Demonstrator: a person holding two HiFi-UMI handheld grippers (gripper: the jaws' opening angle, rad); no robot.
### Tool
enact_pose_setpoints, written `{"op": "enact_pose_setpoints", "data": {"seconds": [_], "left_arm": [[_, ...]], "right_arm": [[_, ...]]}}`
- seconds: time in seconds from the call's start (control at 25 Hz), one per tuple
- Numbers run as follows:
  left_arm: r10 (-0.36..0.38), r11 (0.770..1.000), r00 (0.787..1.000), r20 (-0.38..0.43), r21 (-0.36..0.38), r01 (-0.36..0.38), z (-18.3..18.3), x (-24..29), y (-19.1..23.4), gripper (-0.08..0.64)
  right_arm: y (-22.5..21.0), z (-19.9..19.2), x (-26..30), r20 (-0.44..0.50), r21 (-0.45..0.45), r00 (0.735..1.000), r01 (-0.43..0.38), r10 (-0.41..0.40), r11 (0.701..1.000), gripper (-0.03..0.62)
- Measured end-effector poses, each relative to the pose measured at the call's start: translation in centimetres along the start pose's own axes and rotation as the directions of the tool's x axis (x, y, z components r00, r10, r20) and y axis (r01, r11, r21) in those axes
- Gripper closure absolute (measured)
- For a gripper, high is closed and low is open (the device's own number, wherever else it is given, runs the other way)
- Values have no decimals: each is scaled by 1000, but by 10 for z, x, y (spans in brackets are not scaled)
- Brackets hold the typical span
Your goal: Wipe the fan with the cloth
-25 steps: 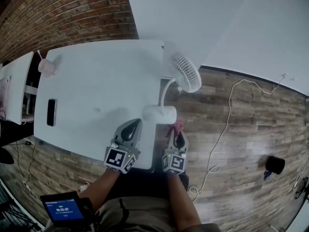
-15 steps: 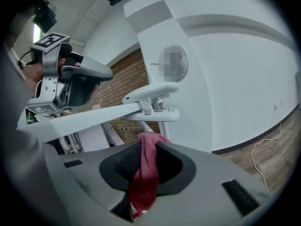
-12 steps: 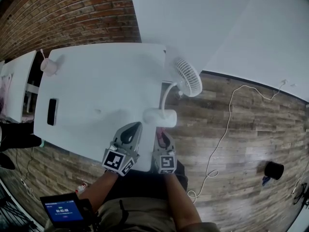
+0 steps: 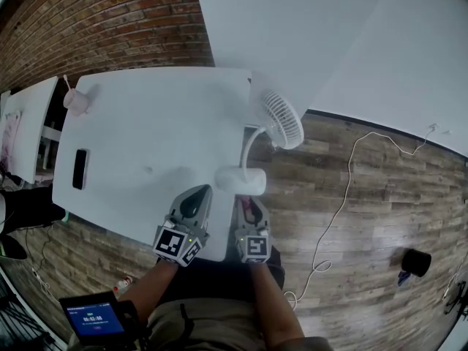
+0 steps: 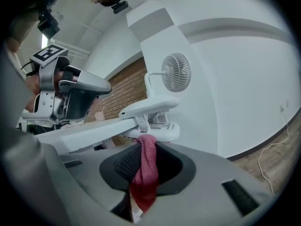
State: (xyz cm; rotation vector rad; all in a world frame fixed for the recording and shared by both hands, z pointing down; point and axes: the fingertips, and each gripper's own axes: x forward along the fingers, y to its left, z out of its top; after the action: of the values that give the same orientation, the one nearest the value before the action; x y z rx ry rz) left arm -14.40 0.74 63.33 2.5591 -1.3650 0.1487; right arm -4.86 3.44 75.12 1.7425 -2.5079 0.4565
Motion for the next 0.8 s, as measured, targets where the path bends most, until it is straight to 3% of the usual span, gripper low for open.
{"op": "enact_pose_setpoints", "data": {"seconds": [0.08, 0.16, 0.28, 0.4, 0.52, 0.68, 0.8], "left_arm": [[0, 1000, 1000, -2, 6, 0, 1, 1, 0, 540], [-3, 1000, 1000, -12, 10, 3, 0, 1, 0, 540], [-17, 1000, 1000, -21, 1, 17, 0, 5, -4, 540], [-23, 1000, 999, -31, -3, 23, 2, 5, -7, 540], [-25, 1000, 999, -29, -11, 25, 5, 3, -13, 540], [-54, 999, 998, -18, -8, 54, 7, 5, -22, 540], [-51, 998, 999, -8, 25, 51, 7, 7, -18, 540]], "right_arm": [[-9, -3, -4, 12, 14, 999, 31, -31, 999, 492], [-32, -6, -14, 29, 69, 993, 110, -112, 992, 492], [-77, 3, -35, 42, 187, 960, 263, -275, 947, 494], [-95, 15, -48, 49, 155, 941, 323, -334, 933, 494], [-79, 10, -42, 21, 77, 961, 273, -276, 959, 494], [-37, -25, -23, -56, 35, 991, 124, -122, 992, 492], [-3, -25, -10, -65, -6, 998, 21, -21, 1000, 492]]}}
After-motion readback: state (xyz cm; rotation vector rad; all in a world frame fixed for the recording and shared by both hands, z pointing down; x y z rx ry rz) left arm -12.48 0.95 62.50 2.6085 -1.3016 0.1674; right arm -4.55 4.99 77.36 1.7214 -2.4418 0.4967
